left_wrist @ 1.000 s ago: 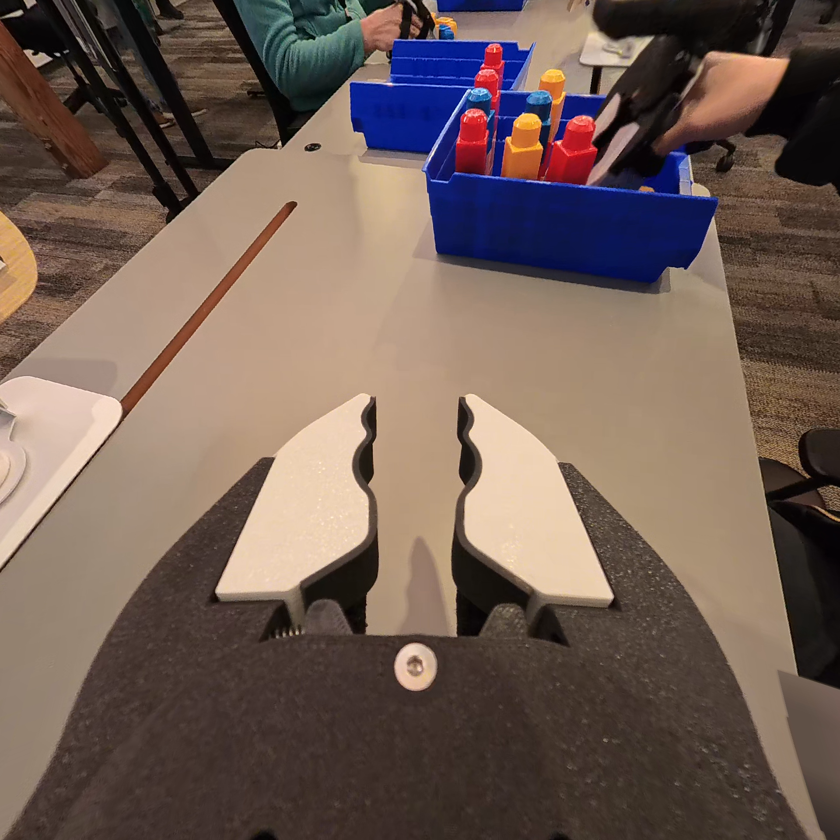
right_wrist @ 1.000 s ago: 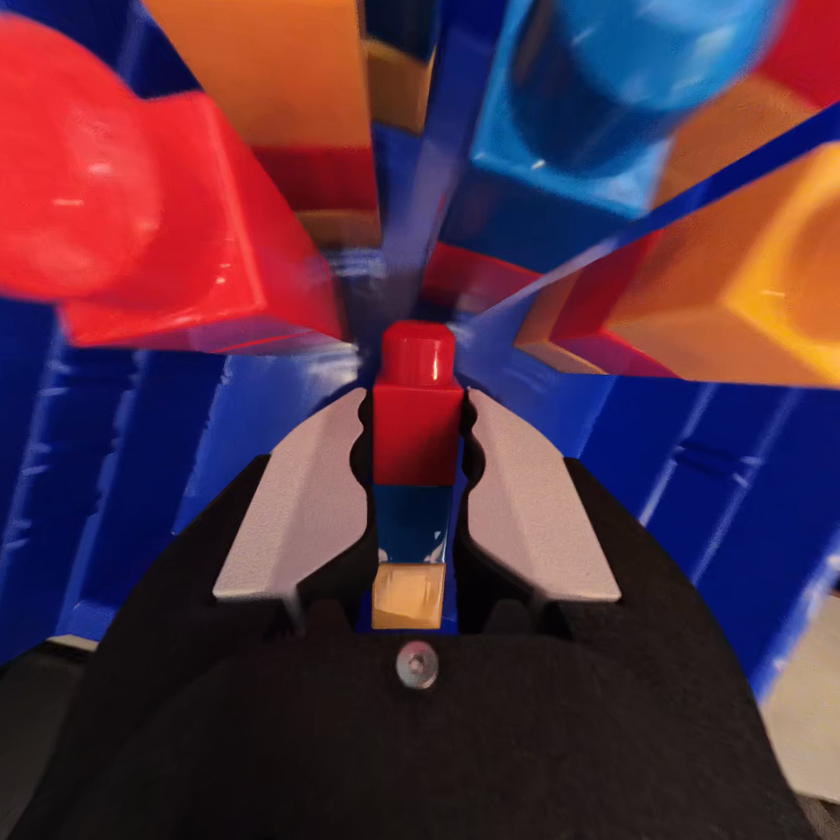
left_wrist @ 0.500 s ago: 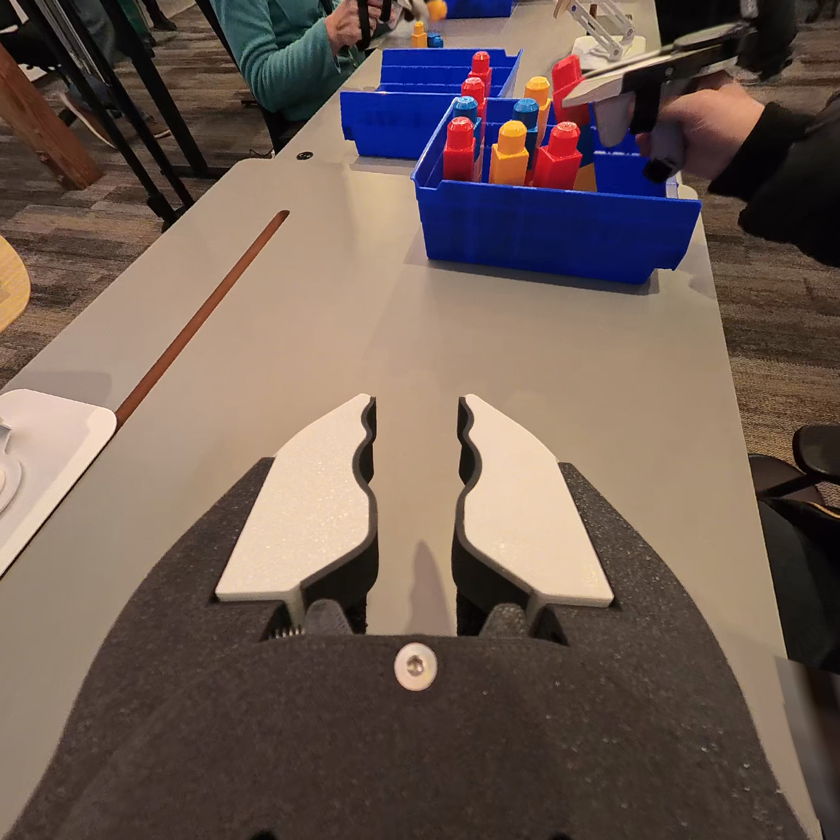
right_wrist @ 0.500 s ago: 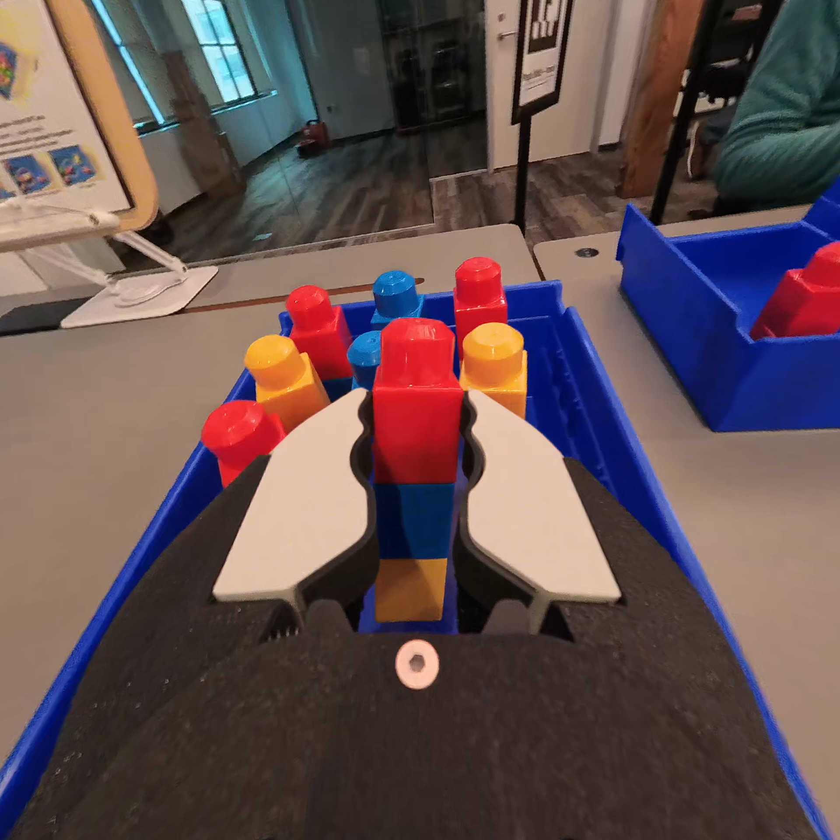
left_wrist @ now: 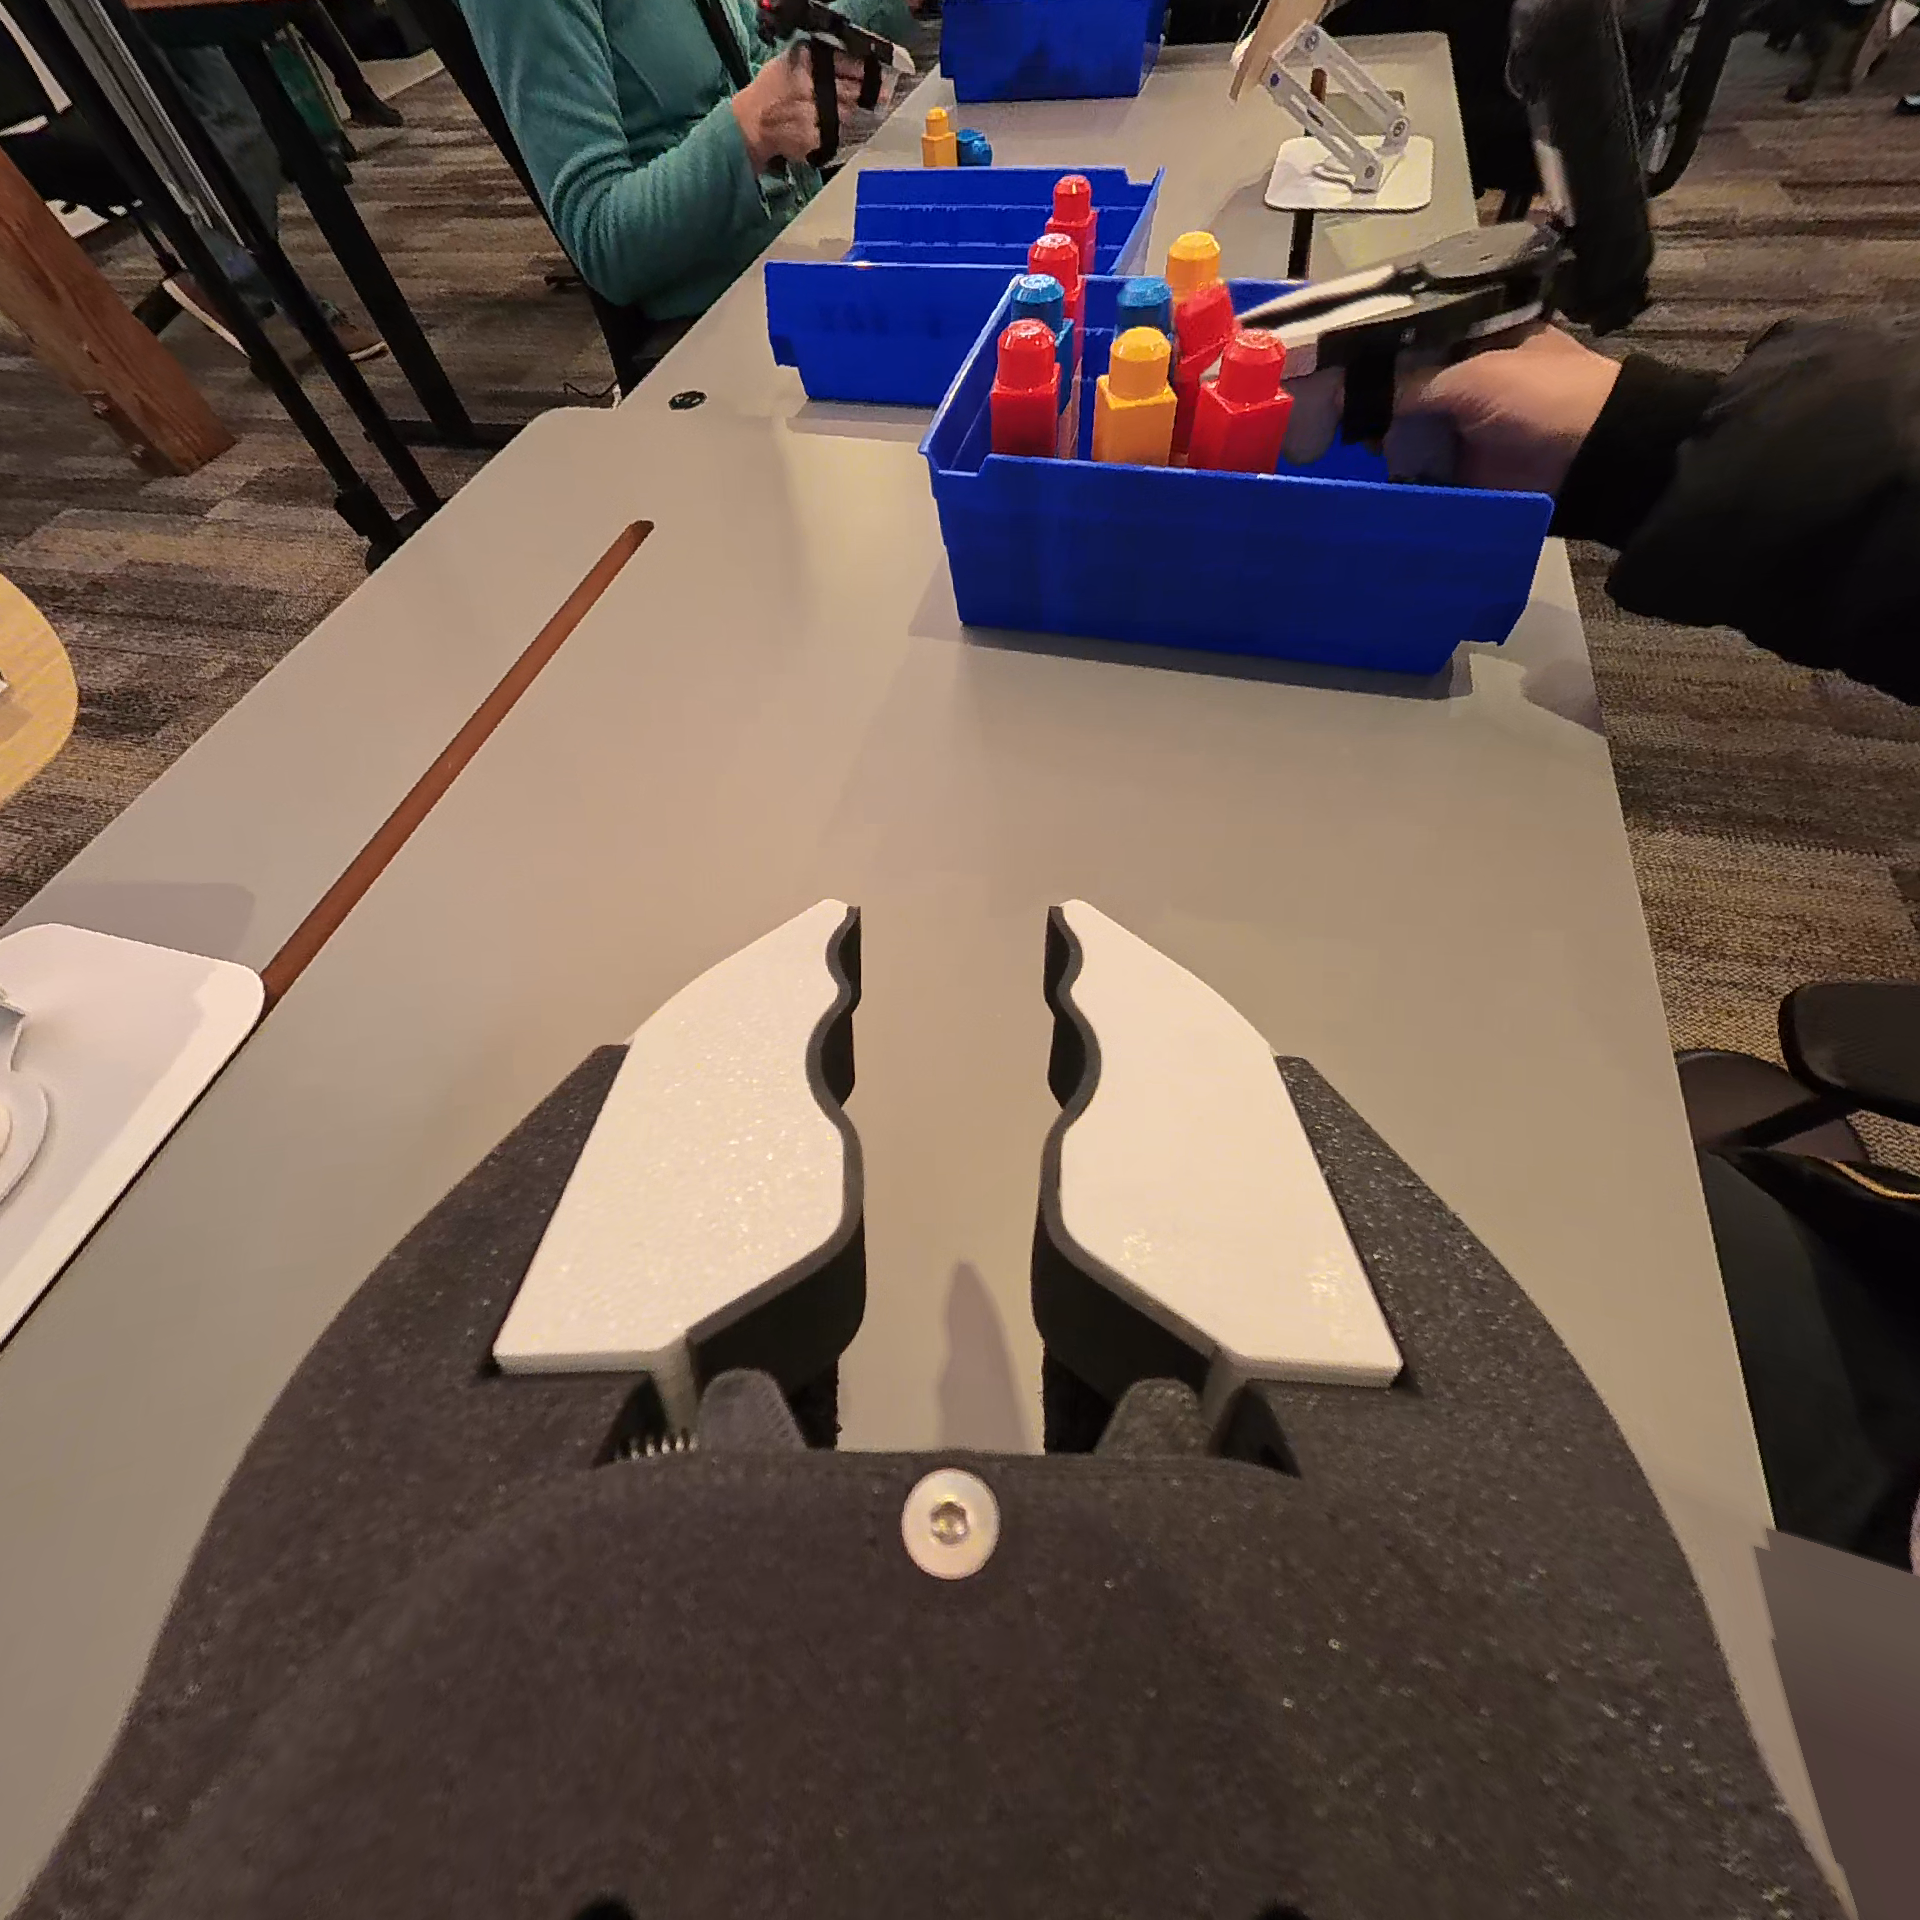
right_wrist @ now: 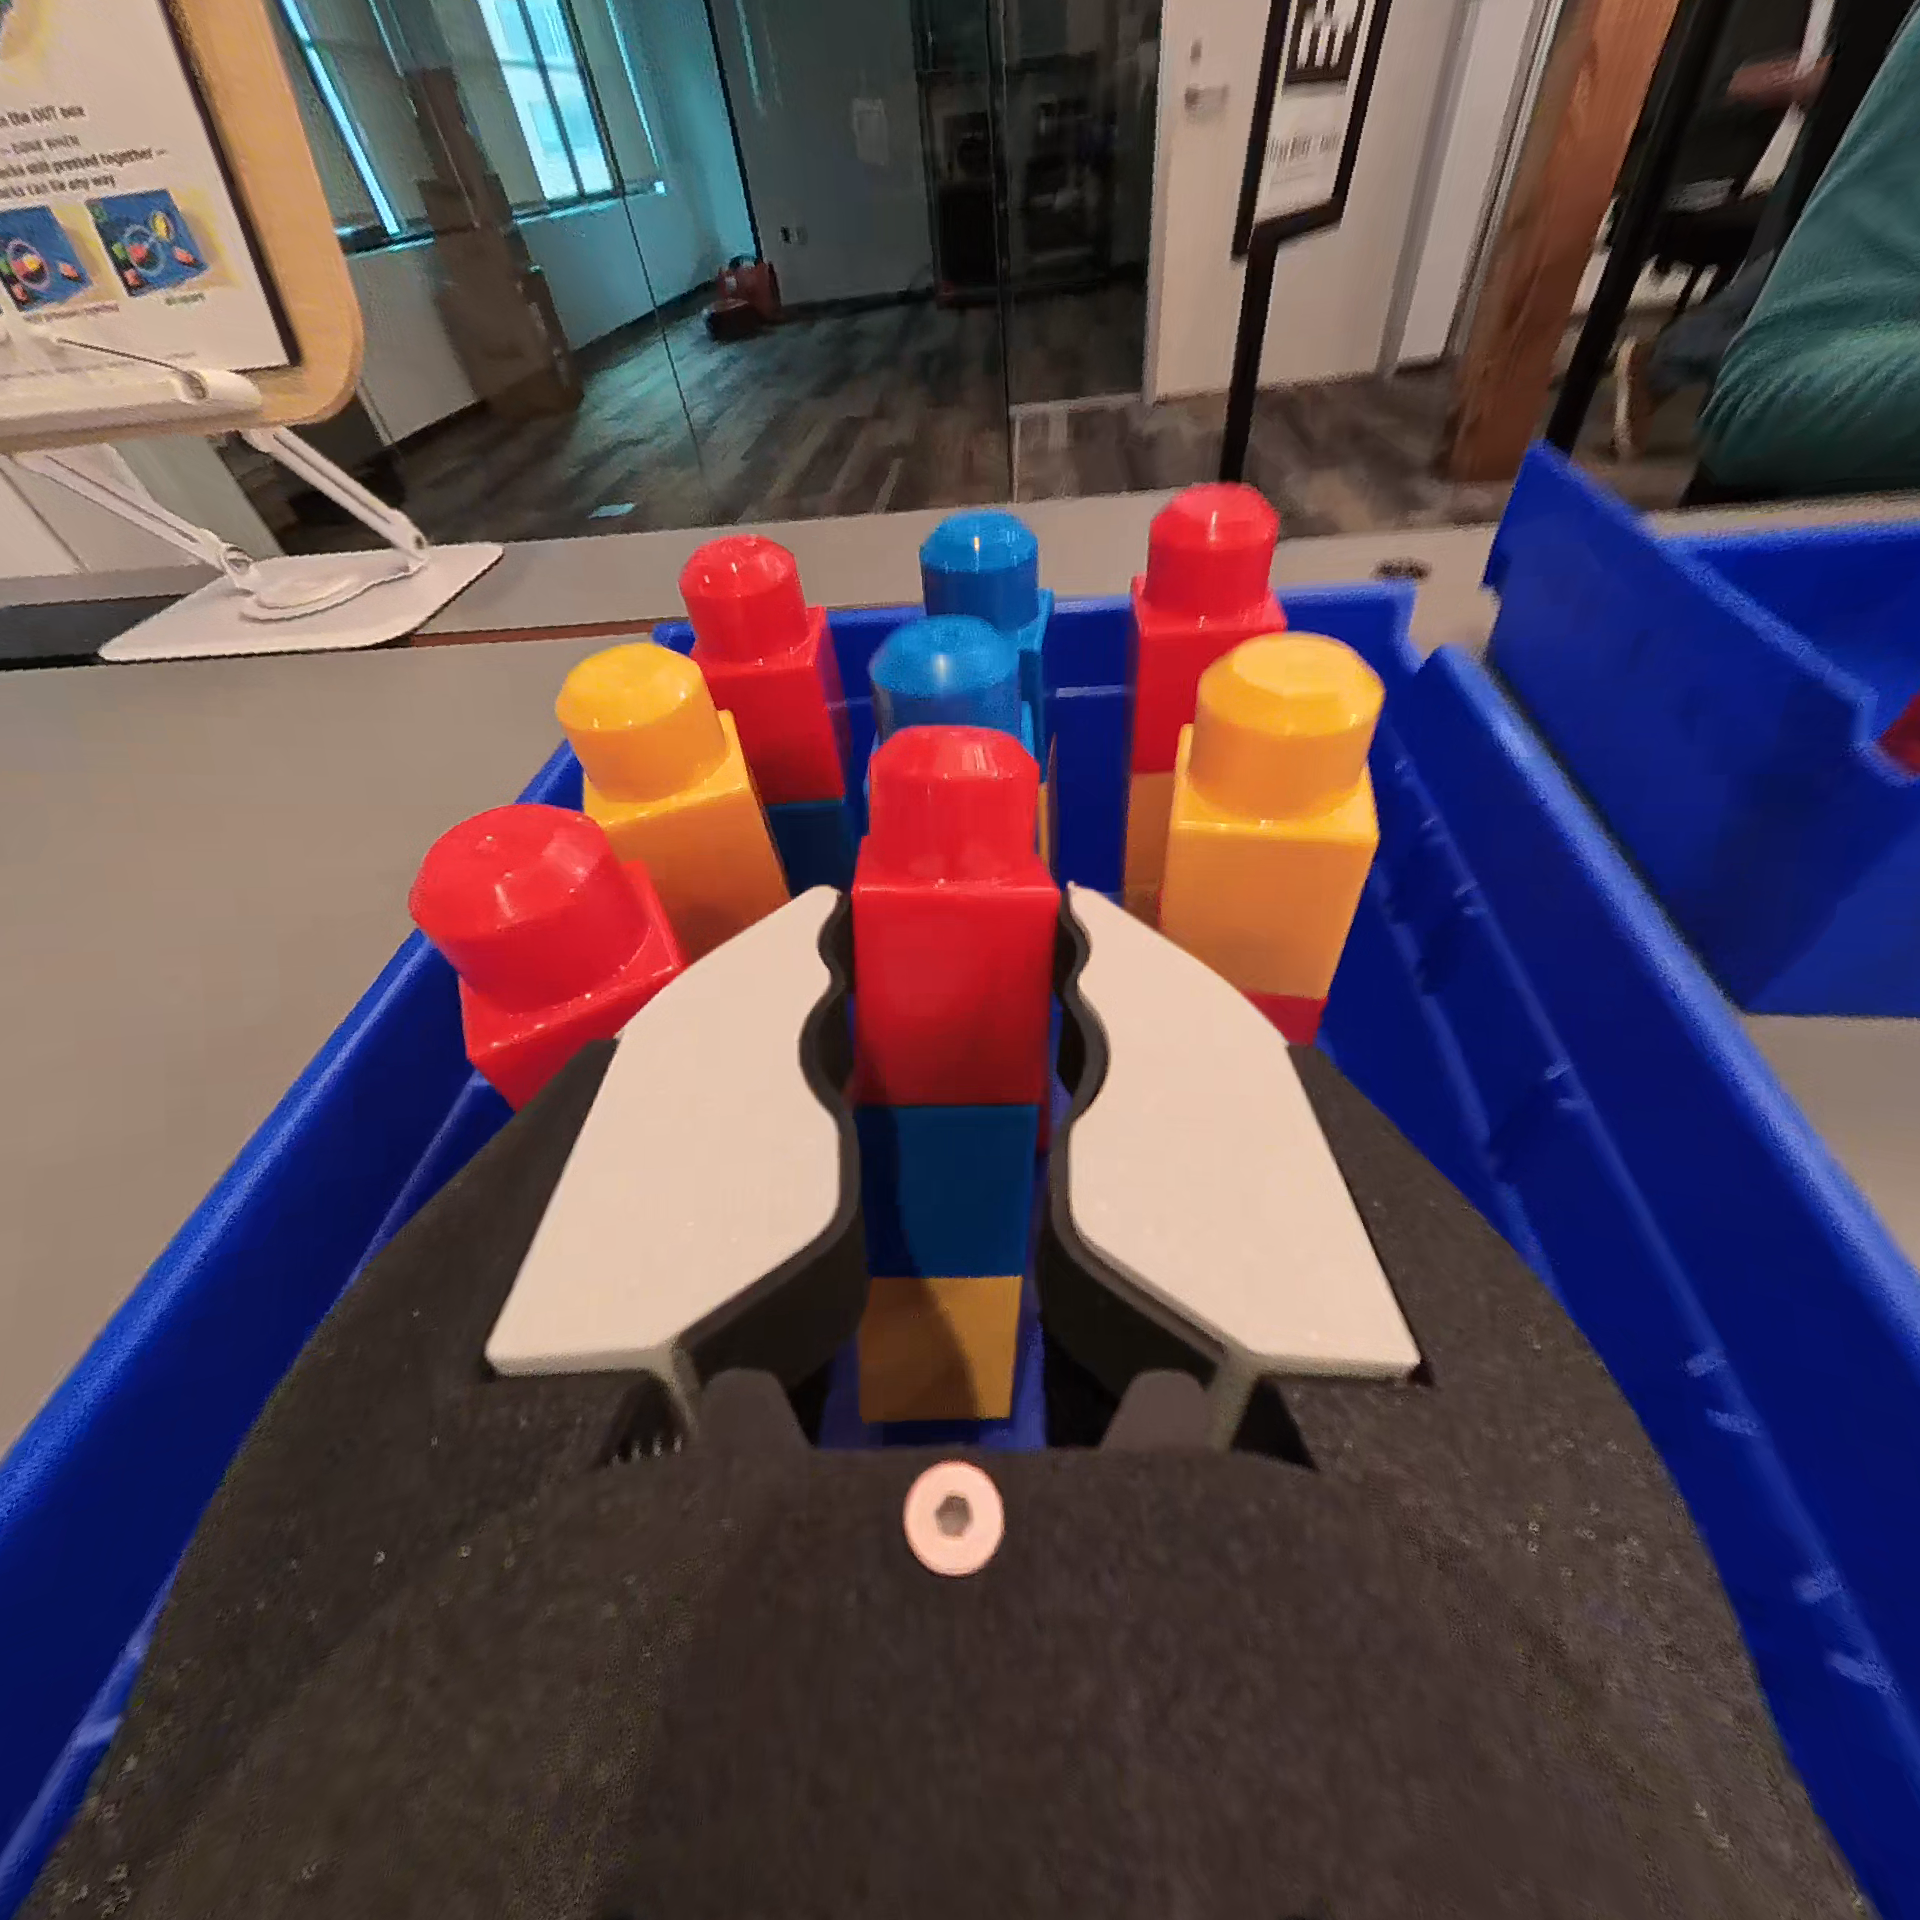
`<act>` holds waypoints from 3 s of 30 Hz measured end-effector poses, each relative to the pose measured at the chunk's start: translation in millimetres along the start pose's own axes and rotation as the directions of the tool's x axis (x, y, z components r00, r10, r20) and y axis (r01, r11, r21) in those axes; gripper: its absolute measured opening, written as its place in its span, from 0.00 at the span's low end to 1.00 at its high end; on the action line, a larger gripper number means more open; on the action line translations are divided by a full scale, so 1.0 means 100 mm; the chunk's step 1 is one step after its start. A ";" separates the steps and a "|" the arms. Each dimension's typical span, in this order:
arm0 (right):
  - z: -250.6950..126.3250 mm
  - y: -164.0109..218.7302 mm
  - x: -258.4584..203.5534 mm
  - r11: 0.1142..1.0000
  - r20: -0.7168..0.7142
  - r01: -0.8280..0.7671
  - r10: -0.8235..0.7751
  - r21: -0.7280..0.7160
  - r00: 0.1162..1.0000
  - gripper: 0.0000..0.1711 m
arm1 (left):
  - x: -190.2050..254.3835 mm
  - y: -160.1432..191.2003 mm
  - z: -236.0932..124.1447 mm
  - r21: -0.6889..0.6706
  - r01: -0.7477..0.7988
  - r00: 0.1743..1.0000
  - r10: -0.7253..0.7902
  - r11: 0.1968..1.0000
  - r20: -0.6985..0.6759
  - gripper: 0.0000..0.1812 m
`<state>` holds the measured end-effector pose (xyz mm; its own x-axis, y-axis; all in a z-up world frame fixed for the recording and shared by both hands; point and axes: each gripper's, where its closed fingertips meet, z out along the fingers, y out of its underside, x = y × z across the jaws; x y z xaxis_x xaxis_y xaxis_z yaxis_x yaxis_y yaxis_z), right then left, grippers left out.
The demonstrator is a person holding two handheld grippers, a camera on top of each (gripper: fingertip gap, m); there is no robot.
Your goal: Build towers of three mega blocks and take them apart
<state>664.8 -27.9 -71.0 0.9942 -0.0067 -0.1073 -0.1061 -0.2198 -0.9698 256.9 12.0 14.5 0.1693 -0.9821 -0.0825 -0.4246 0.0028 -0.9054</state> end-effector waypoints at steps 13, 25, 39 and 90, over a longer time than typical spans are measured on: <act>-0.11 0.06 -0.09 0.992 0.022 0.111 -0.110 -0.059 0.994 0.21 | 0.03 -0.01 0.01 0.002 -0.006 1.000 0.006 1.000 -0.005 0.18; -0.40 0.13 -0.05 0.968 0.047 0.144 -0.137 -0.205 0.989 0.21 | 0.04 -0.01 0.03 -0.002 -0.009 1.000 0.009 1.000 -0.007 0.18; -1.07 0.17 0.02 0.984 -0.037 0.141 -0.146 -0.106 0.989 0.21 | 0.09 0.03 0.11 -0.027 -0.021 1.000 0.020 0.999 -0.020 0.18; -0.43 0.19 0.05 0.916 -0.045 0.099 -0.126 -0.389 0.991 0.21 | 0.12 0.04 0.11 -0.040 -0.034 0.999 0.033 0.999 -0.029 0.18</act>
<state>668.5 -74.3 -80.6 0.9994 -0.0233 0.0260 0.0076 -0.5811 -0.8138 267.1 2.3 5.4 0.1296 -0.9865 -0.1003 -0.4656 0.0288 -0.8845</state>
